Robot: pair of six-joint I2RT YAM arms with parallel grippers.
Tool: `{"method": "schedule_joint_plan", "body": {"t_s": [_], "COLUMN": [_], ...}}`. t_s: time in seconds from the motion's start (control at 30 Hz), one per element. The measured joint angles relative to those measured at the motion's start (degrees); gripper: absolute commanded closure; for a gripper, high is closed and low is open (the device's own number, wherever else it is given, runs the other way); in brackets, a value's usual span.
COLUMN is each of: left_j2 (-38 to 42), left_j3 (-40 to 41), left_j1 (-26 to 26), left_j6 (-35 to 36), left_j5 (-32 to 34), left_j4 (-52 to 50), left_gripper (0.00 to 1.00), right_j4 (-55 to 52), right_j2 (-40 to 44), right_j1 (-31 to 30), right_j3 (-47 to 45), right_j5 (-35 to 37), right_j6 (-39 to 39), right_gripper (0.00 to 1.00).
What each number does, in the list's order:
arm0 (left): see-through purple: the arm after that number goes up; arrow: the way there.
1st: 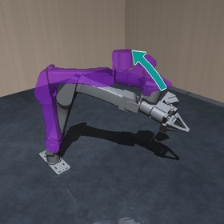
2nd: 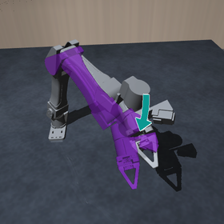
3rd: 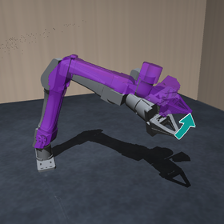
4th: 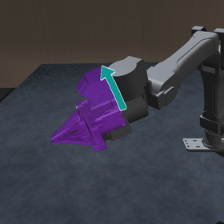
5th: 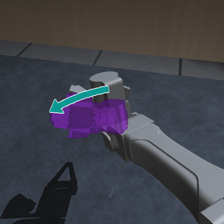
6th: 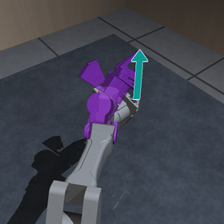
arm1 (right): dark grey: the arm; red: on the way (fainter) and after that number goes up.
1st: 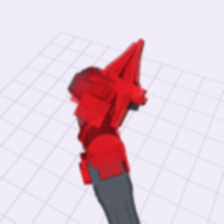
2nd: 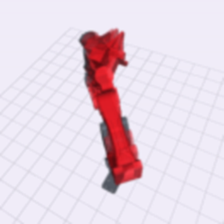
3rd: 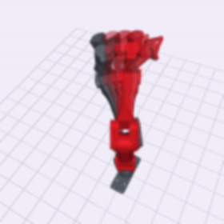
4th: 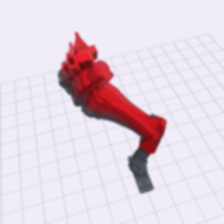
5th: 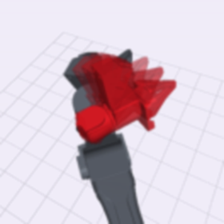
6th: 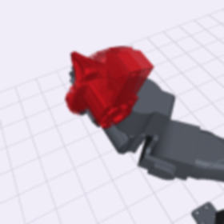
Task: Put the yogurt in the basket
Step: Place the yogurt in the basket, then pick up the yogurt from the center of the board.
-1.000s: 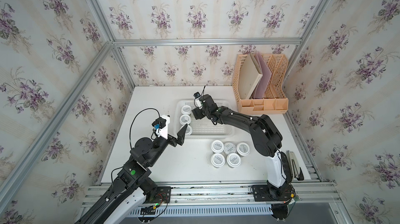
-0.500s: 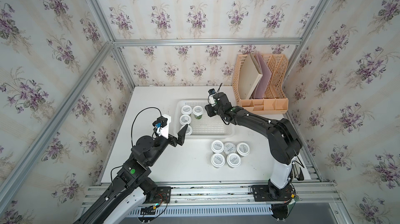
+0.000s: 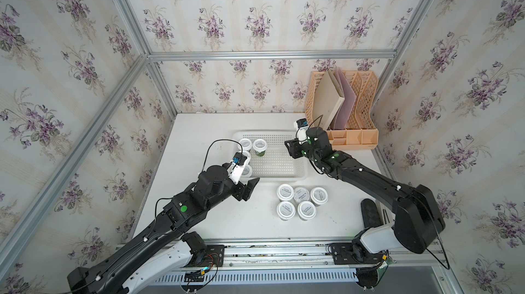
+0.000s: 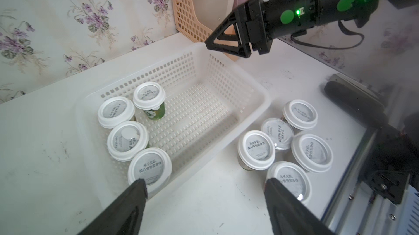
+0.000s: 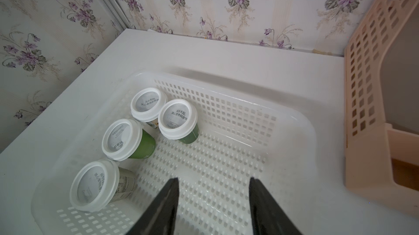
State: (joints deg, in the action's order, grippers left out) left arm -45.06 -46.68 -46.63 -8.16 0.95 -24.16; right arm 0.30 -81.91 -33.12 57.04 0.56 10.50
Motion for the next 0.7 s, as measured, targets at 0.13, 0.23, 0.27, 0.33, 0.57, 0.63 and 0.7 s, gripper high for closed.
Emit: {"method": "schedule_joint_plan", "body": {"t_s": [0.13, 0.23, 0.27, 0.33, 0.57, 0.63, 0.7], "left_j2": [-6.7, -14.6, -17.2, -22.1, -31.5, -34.2, -37.3], "left_j3": [-4.9, -9.1, -10.6, -13.4, -17.0, -18.1, -19.1], "left_j1": [-6.3, -11.2, -12.6, -14.8, -17.2, -17.7, -18.4], "left_j6": [-2.0, -4.2, -4.8, -6.2, -10.5, -11.5, -12.2], "left_j5": [1.9, 4.0, 4.7, 5.1, 4.3, 3.4, 2.8], "left_j4": [-5.3, -9.4, -10.7, -12.5, -13.7, -13.7, -13.8], "left_gripper": [0.16, 0.11, 0.09, 0.07, 0.09, 0.12, 0.15], "right_j4": [0.3, 1.1, 1.2, 1.4, 3.2, 3.2, 3.3], "right_j2": [4.0, 6.6, 7.4, 8.7, 11.1, 11.1, 11.1], "right_j1": [4.8, 8.5, 9.4, 11.3, 14.0, 14.3, 14.4], "right_j3": [-4.7, -8.5, -9.6, -11.1, -12.5, -12.8, -12.8], "right_j5": [-1.4, -2.6, -3.5, -5.1, -7.9, -9.0, -9.2], "right_j6": [0.1, 0.3, 0.3, 0.5, 0.7, 0.7, 0.7], "right_gripper": [0.44, 0.44, 0.44, 0.43, 0.42, 0.42, 0.42]}}
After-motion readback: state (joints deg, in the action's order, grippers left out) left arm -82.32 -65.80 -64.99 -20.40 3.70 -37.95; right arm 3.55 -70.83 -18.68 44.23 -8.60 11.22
